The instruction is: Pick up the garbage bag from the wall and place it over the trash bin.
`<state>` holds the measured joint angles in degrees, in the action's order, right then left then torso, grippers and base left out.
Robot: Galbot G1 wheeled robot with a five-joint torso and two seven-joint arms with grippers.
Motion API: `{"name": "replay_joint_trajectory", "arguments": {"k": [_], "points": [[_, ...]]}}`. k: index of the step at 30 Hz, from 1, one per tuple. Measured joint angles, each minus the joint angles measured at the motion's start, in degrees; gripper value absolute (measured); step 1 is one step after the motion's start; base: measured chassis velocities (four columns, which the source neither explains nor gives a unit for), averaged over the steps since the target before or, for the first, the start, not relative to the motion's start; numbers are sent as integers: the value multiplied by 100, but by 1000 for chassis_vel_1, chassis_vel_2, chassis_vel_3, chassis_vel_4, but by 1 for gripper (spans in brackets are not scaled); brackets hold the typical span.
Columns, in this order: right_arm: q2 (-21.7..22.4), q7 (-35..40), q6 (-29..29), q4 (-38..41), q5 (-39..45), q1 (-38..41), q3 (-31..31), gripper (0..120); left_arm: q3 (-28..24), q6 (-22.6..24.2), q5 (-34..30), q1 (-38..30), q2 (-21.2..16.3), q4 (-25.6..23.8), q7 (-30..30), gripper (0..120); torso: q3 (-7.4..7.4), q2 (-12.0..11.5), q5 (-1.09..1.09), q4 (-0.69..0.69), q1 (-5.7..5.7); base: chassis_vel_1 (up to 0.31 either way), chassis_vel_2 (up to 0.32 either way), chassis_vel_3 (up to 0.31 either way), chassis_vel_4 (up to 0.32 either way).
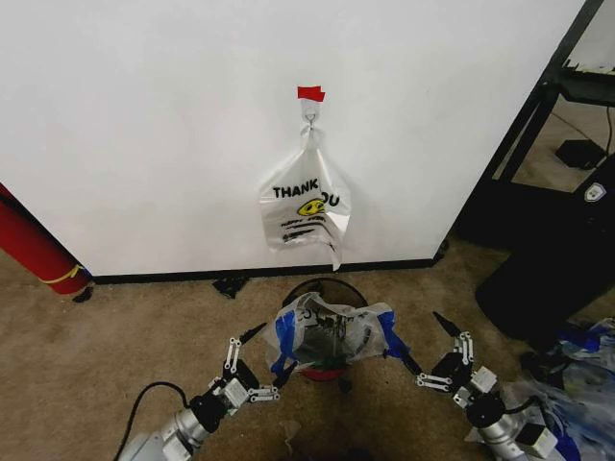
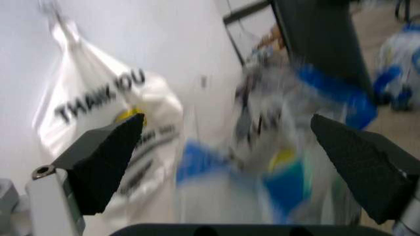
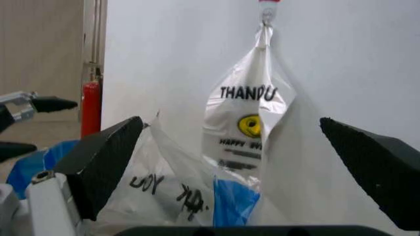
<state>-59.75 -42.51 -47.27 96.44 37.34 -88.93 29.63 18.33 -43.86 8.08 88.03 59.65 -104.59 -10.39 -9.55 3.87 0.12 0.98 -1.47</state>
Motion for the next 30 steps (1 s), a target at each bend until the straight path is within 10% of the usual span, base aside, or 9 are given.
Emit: {"name": "replay_joint_trajectory", "arguments": {"k": [8, 11, 16, 21, 30], "points": [[9, 678, 19, 532, -1, -17, 17, 100, 41, 205, -1225, 149, -422, -1337, -307, 100, 0, 0, -1, 0, 0, 0, 0, 0, 0], [-5, 1697, 296, 1055, -216, 56, -52, 100, 26, 1027, -2275, -358, -900, -1644, -251, 100, 0, 0, 0, 3, 0, 0, 0, 0, 0], [-42, 2816, 737, 1637, -732, 295, -21, 100, -379, 2018, -3334, -1475, -1621, -1188, -227, 100, -1, 0, 4, 8, -1, 0, 0, 0, 0], [-245, 4255, 1180, 2039, -2131, 580, 435, 100, -2003, 2699, -3977, -3660, -2178, 34, -558, 100, -1, 0, 6, 4, -1, 0, 0, 0, 0], [-594, 6152, 1990, 2434, -3623, 423, 1071, 100, -4401, 4299, -4350, -6200, -1857, 930, -433, 100, -1, 0, 0, 2, -1, 0, 0, 0, 0]]}}
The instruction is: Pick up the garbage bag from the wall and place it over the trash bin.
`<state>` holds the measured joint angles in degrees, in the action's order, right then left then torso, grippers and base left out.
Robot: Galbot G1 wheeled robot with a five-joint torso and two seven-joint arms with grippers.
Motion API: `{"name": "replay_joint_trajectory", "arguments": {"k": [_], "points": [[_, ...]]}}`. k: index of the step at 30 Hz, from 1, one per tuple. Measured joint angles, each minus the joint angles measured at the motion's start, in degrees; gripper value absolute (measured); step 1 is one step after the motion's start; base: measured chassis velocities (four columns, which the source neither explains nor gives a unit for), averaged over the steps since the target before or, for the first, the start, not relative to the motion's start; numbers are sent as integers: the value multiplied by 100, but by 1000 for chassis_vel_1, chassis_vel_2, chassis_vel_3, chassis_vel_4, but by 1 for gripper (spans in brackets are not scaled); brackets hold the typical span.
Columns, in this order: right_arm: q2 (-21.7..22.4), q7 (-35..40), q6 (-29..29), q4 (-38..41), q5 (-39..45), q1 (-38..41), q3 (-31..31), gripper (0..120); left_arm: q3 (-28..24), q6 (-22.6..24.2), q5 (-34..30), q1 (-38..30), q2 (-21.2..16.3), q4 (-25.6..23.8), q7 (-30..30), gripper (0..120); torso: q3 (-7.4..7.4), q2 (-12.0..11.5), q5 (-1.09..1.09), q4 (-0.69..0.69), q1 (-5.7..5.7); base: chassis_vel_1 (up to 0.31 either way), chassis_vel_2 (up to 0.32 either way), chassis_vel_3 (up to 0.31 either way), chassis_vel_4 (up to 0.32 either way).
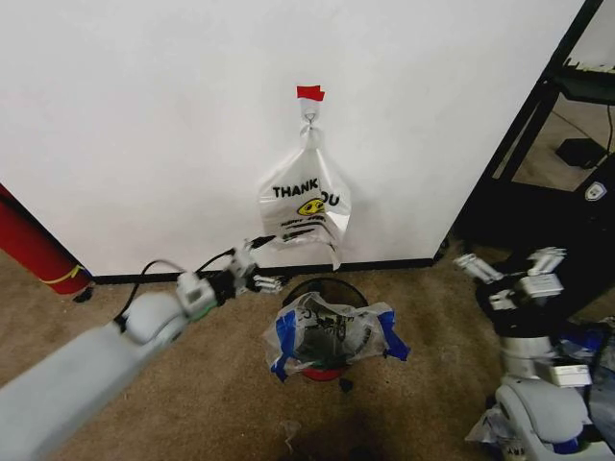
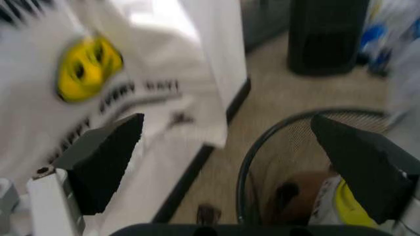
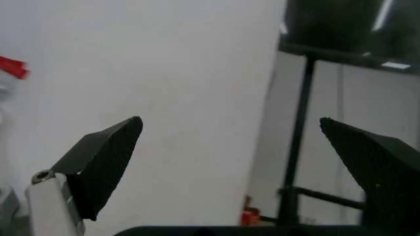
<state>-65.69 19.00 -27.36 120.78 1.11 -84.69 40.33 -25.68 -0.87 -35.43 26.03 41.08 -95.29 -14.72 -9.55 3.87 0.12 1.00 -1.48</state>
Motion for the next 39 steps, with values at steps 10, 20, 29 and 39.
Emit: {"name": "replay_joint_trajectory", "arguments": {"k": [10, 20, 29, 39], "points": [[-225, 328, 19, 139, -334, -288, -1, 100, -827, 1282, -36, -1000, 734, 551, 404, 100, 0, 0, -1, 0, 0, 0, 0, 0, 0], [-313, 266, 0, 235, -310, -357, -134, 100, -1298, 3612, 106, -1659, 1271, 545, 190, 100, 1, 0, -2, 0, 1, 0, 0, 0, 0], [-325, 254, -47, 276, -303, -444, -164, 100, -1487, 4248, 527, -1770, 1851, 979, 115, 94, 1, 0, -2, 1, 0, 0, 0, 0, 0], [-325, 246, -255, 286, -299, -556, -197, 100, -1551, 4360, 709, -1847, 2267, 1322, 179, 54, 1, 1, -2, 0, 1, 0, 0, 0, 0]]}}
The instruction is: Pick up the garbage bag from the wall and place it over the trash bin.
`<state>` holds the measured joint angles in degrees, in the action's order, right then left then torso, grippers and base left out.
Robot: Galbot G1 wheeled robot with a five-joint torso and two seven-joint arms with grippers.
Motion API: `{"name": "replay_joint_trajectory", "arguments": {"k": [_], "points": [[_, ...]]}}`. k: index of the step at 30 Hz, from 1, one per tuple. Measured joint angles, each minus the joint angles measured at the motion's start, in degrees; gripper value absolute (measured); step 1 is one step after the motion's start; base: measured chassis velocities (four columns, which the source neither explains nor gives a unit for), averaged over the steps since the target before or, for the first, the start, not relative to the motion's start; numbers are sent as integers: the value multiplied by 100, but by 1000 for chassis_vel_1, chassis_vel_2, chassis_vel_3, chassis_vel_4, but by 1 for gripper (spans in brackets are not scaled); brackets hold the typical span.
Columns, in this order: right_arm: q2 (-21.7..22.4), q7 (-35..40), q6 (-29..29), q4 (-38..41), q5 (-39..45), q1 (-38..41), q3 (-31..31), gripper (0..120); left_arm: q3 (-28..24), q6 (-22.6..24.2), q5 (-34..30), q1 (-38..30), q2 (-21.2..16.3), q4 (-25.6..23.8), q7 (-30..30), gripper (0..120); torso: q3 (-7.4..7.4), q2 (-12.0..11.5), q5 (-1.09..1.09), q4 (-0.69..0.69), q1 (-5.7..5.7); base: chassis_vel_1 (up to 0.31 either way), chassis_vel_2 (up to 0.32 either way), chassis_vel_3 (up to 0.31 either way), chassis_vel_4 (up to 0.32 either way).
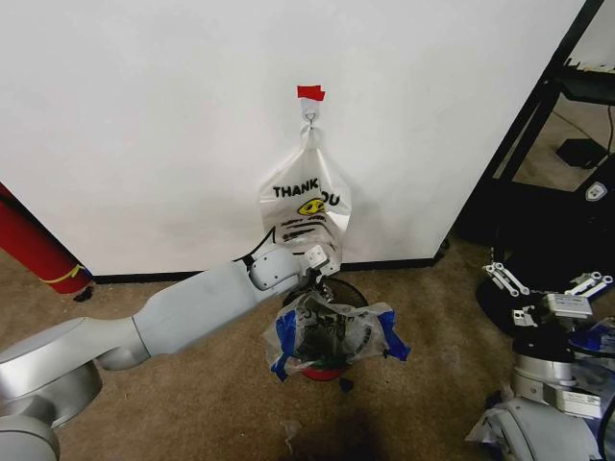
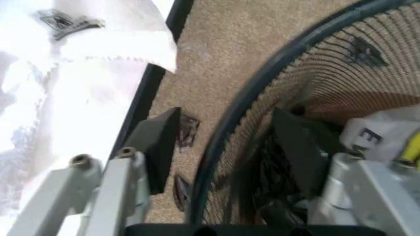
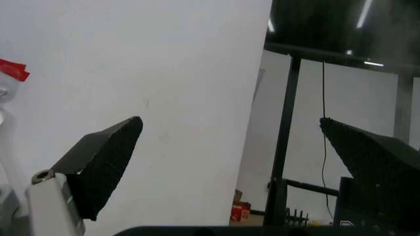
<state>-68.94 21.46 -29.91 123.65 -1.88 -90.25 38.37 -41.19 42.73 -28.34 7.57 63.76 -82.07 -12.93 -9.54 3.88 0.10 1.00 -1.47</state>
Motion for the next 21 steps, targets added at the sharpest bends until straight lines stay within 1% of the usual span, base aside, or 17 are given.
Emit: {"name": "replay_joint_trajectory", "arguments": {"k": [2, 3, 4, 5, 8, 10, 11, 15, 17, 18, 19, 21], "points": [[6, -3, -32, -1, 0, -17, -1, 100, -12, -11, 41, -5, 39, 66, 7, 46, 0, 0, 0, 1, 0, 0, 0, 0, 0], [6, -3, -32, -1, 0, -17, -1, 100, -12, -11, 41, -5, 39, 66, 7, 46, 0, 0, 0, 1, 0, 0, 0, 0, 0], [10, -5, -42, -3, 0, -23, -1, 100, -14, -13, 65, -5, 45, 81, -12, 43, 0, 0, 0, 1, 0, 0, 0, 0, 0], [20, -8, -59, -11, 0, -33, -1, 100, -13, -22, 178, -4, 48, 108, -141, 36, 0, 0, 0, 0, 0, 0, 0, 0, 0], [38, -11, -89, -41, 4, -51, 0, 100, 61, -42, 480, 52, 40, 141, -524, 26, 1, 1, 1, -2, 1, 0, 0, 0, 0], [52, -14, -100, -61, 7, -56, 0, 100, 96, -49, 572, 93, 26, 151, -643, 20, 1, 0, 1, -1, 1, 0, 0, 0, 0], [52, -14, -100, -61, 7, -56, 0, 100, 96, -49, 572, 93, 26, 151, -643, 20, 1, 0, 1, -1, 1, 0, 0, 0, 0], [67, -25, -109, -85, 17, -45, -4, 100, 193, -54, 565, 166, -42, 80, -745, 10, 1, 0, 3, 1, 1, 0, 0, 0, 0], [74, -37, -109, -100, 24, -28, -12, 100, 254, -55, 431, 207, -105, 12, -633, 8, 0, 0, 4, 3, 1, 0, 0, 0, 0], [79, -49, -109, -114, 34, -16, -17, 100, 313, -55, 278, 240, -165, -23, -476, 8, -1, 0, 4, 4, 1, 0, 0, 0, 0], [79, -49, -109, -114, 34, -16, -17, 100, 313, -55, 278, 240, -165, -23, -476, 8, -1, 0, 4, 4, 1, 0, 0, 0, 0], [95, -84, -107, -135, 98, 5, -33, 100, 476, -54, -137, 327, -330, -120, -39, 8, 0, 0, 1, 1, 0, 0, 0, 0, 0]]}}
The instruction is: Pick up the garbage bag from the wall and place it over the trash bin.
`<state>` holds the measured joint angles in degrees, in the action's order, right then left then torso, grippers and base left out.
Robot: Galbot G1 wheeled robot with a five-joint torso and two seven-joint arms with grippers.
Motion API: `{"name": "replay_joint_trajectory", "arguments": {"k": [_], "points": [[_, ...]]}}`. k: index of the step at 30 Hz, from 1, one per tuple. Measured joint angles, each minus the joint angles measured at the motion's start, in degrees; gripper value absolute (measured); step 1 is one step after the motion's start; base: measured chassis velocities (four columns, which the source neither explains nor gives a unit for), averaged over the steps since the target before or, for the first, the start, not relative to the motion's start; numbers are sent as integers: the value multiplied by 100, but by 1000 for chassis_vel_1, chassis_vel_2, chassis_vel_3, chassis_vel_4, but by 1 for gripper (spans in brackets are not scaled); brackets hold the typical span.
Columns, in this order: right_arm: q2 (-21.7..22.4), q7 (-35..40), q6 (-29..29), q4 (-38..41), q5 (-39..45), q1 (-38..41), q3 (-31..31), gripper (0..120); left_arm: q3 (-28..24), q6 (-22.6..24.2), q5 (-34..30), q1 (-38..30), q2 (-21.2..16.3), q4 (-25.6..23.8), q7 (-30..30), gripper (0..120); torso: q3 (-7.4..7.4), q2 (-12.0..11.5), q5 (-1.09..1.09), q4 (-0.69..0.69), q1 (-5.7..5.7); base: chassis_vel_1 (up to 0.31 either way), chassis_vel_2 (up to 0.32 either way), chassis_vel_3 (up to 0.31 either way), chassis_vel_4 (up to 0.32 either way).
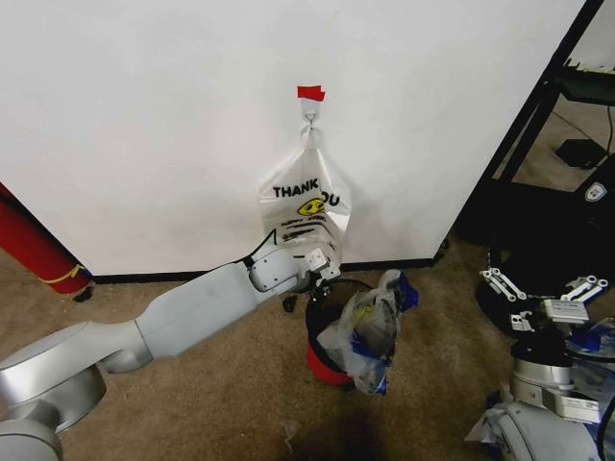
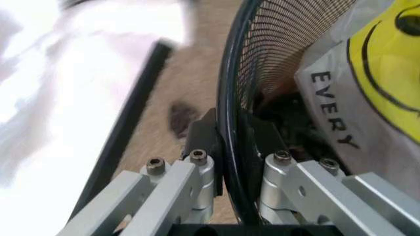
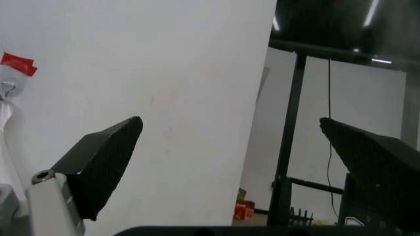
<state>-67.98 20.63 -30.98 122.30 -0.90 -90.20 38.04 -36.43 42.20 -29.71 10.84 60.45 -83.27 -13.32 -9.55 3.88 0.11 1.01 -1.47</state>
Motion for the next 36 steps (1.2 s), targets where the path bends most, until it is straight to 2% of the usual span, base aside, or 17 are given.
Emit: {"name": "replay_joint_trajectory", "arguments": {"k": [3, 4, 8, 11, 12, 16, 18, 19, 20, 23, 25, 28, 29, 32, 36], "points": [[41, -73, 9, -38, 152, 21, -31, 100, 389, 3, -739, 291, -312, -230, 633, 5, 0, 0, 1, -2, 0, 0, 0, 0, 0], [41, -73, 9, -38, 152, 21, -31, 100, 389, 3, -739, 291, -312, -230, 633, 5, 0, 0, 1, -2, 0, 0, 0, 0, 0], [129, -326, -2, -158, 388, 58, -47, 100, 1067, 4, -1897, 963, -702, -664, 1583, 4, 0, 0, 1, -3, 0, 0, 0, 0, 0], [229, -561, 8, -314, 681, 139, -119, 100, 1734, 1, -3095, 1684, -950, -1147, 2954, 3, 0, 0, 3, -1, 0, 0, 0, 0, 0], [229, -561, 8, -314, 681, 139, -119, 100, 1734, 1, -3095, 1684, -950, -1147, 2954, 3, 0, 0, 3, -1, 0, 0, 0, 0, 0], [303, -989, 6, -504, 857, 227, -192, 100, 2537, 2, -4365, 2455, -1180, -1916, 4363, 3, 0, 0, 1, -3, 0, 0, 0, 0, 0], [324, -1120, -6, -572, 868, 254, -216, 100, 2777, 1, -4784, 2709, -1216, -2205, 4930, 3, 1, 0, 2, -1, 0, 0, 0, 0, 0], [324, -1120, -6, -572, 868, 254, -216, 100, 2777, 1, -4784, 2709, -1216, -2205, 4930, 3, 1, 0, 2, -1, 0, 0, 0, 0, 0], [340, -1191, -9, -621, 870, 276, -237, 100, 2951, 1, -5066, 2908, -1239, -2422, 5299, 3, 0, 0, 0, -1, 0, 0, 0, 0, 0], [355, -1236, -11, -664, 870, 299, -254, 100, 3090, 1, -5252, 3074, -1253, -2590, 5538, 3, 1, 0, 0, 0, 0, 0, 0, 0, 0], [375, -1290, -11, -736, 870, 343, -284, 100, 3410, 1, -5599, 3469, -1276, -2932, 5892, 3, 1, 0, 0, -2, 0, 0, 0, 0, 0], [377, -1318, -10, -768, 870, 364, -302, 100, 3625, 0, -5749, 3759, -1273, -3144, 6017, 3, 1, 0, 1, -2, 0, 0, 0, 0, 0], [377, -1340, -10, -780, 868, 366, -313, 100, 3836, 0, -5785, 4018, -1223, -3277, 6056, 3, 1, 0, 0, -1, 0, 0, 0, 0, 0], [396, -1425, -25, -784, 848, 313, -328, 100, 4228, -3, -5748, 4640, -836, -3453, 6067, 3, 1, 0, 1, -1, 0, 0, 0, 0, 0], [458, -1437, -63, -795, 839, 257, -309, 100, 4247, -5, -5486, 5012, -431, -3512, 6016, 3, 1, 0, 0, -1, 0, 0, 0, 0, 0]]}}
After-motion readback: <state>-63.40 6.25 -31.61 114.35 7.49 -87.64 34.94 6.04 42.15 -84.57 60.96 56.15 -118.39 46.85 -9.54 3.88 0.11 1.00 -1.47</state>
